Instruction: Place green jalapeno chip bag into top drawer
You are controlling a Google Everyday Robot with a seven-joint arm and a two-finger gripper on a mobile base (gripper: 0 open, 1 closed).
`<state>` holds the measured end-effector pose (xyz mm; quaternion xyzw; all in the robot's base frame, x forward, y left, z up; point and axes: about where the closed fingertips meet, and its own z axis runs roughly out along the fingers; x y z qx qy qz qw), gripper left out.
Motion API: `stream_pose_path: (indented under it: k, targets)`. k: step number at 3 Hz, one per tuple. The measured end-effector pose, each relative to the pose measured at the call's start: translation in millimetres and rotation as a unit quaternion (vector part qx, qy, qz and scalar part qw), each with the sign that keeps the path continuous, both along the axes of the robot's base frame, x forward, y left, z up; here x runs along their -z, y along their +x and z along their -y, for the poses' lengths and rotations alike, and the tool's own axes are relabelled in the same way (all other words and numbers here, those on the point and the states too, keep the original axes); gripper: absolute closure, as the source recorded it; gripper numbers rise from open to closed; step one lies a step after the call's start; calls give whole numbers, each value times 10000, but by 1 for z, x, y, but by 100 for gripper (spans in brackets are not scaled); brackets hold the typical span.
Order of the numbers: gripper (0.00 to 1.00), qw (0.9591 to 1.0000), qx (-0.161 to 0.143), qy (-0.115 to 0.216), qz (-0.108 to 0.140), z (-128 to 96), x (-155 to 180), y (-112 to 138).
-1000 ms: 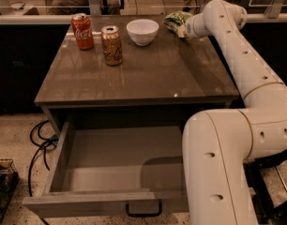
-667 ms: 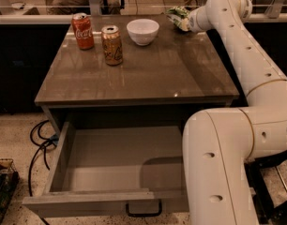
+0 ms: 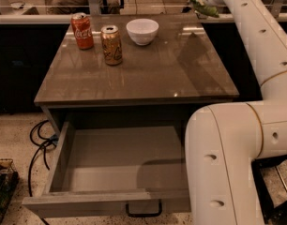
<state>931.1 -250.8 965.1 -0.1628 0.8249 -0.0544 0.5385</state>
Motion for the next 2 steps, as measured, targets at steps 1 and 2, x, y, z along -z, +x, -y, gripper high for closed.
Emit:
stream_pose_path:
  k: [1,2]
  targets:
    - [100,9987,130,-381,307,9,-52,-13]
    - [100,9973,77,-640,359,5,-95,-36]
